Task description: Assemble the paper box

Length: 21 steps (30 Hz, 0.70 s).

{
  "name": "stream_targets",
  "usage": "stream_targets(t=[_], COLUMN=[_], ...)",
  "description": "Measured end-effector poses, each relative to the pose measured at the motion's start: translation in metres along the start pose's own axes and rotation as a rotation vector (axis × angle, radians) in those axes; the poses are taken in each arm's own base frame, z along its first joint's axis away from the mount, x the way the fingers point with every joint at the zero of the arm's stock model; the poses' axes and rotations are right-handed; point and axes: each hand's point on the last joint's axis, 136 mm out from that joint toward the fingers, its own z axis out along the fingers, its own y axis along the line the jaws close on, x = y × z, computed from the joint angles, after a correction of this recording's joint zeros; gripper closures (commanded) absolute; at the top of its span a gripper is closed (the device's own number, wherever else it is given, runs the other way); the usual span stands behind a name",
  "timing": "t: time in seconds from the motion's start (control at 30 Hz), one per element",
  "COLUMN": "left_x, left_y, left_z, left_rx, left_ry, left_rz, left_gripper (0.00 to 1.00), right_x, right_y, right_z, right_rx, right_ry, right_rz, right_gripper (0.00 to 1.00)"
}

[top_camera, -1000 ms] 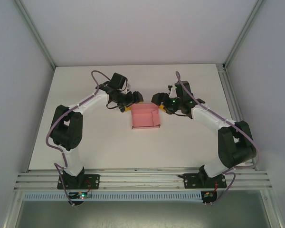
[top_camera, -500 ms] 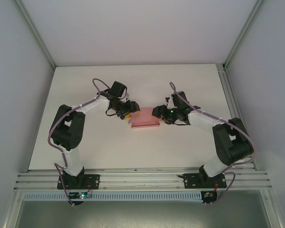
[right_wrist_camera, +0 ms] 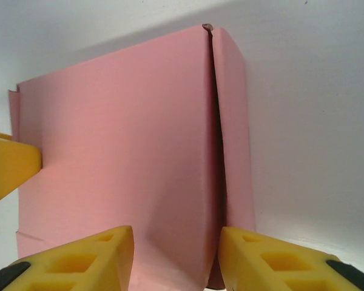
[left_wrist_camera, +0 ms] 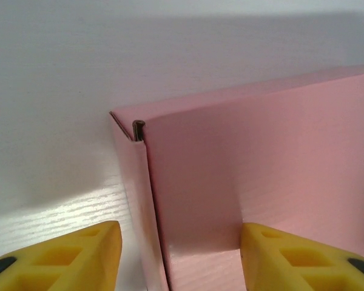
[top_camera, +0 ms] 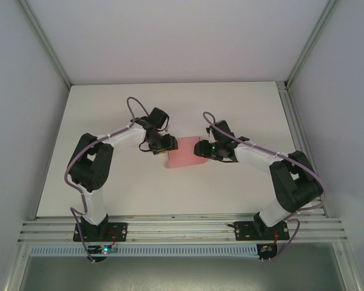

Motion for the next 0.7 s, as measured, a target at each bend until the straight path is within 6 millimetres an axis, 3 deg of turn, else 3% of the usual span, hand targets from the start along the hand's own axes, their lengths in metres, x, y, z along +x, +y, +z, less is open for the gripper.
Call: stream_targets(t=[0.13,0.27,0.3,0.47,0.7], left_x=[-0.001,-0.001,-0.001,-0.001,-0.003], left_y=[-0.001,0.0,0.0,-0.001,-0.011], left_z=[0.003,0.003,0.003,0.004,0.01], left_rx=[-0.003,-0.011,-0.011,0.003,0.128], left_ry=[-0.005,-0.01,-0.01,-0.012,-0.016], left_rz=[0.006,0.014,0.015,0.019,0.028], left_gripper=[0.48,0.48,0.48,0.5,0.63], right_x=[0.0,-0.001,-0.005,-0.026,-0.034], right_y=[-0.005,-0.016,-0.015,-0.002,-0.023], right_z=[-0.008,-0.029,-0.037,-0.065,-0.038], right_rx=[0.057,0.113,0.113,0.069,0.02], right_ry=[-0.019,-0.034,-0.05,-0.147,-0.092], right_rz=[-0.035,-0.041,-0.043,-0.076,-0.028], right_gripper=[0.49,0.44,0.4,0.38,0.31])
